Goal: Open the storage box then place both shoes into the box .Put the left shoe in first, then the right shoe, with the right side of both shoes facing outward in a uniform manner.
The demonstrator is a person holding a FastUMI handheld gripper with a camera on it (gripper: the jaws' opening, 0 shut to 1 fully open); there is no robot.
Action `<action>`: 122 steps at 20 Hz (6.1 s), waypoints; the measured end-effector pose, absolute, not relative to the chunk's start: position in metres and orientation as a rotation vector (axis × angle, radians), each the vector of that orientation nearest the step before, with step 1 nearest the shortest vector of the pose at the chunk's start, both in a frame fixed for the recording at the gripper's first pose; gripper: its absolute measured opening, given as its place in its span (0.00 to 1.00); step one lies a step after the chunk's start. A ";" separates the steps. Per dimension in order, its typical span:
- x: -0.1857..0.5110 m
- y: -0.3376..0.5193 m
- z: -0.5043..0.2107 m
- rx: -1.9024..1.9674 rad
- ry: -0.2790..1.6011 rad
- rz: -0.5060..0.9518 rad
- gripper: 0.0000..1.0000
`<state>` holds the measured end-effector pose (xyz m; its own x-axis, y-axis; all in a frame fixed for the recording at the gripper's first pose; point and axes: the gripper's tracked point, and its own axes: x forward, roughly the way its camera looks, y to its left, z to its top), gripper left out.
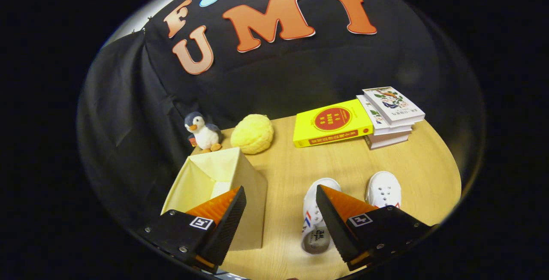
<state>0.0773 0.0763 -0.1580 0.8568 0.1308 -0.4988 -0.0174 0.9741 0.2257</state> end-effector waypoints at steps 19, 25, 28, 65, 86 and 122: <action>0.055 0.019 -0.314 0.025 0.804 -0.070 0.54; 0.057 0.028 -0.333 0.031 0.949 0.017 0.23; 0.059 0.028 -0.333 0.006 0.939 0.055 0.01; 0.069 0.056 -0.335 0.241 0.974 0.229 0.00; 0.075 0.070 -0.252 0.426 0.608 0.394 0.00; 0.096 0.167 -0.344 0.104 0.804 0.300 0.99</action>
<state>0.0957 0.1673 -0.3442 0.6544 0.3029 -0.6928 -0.2246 0.9528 0.2045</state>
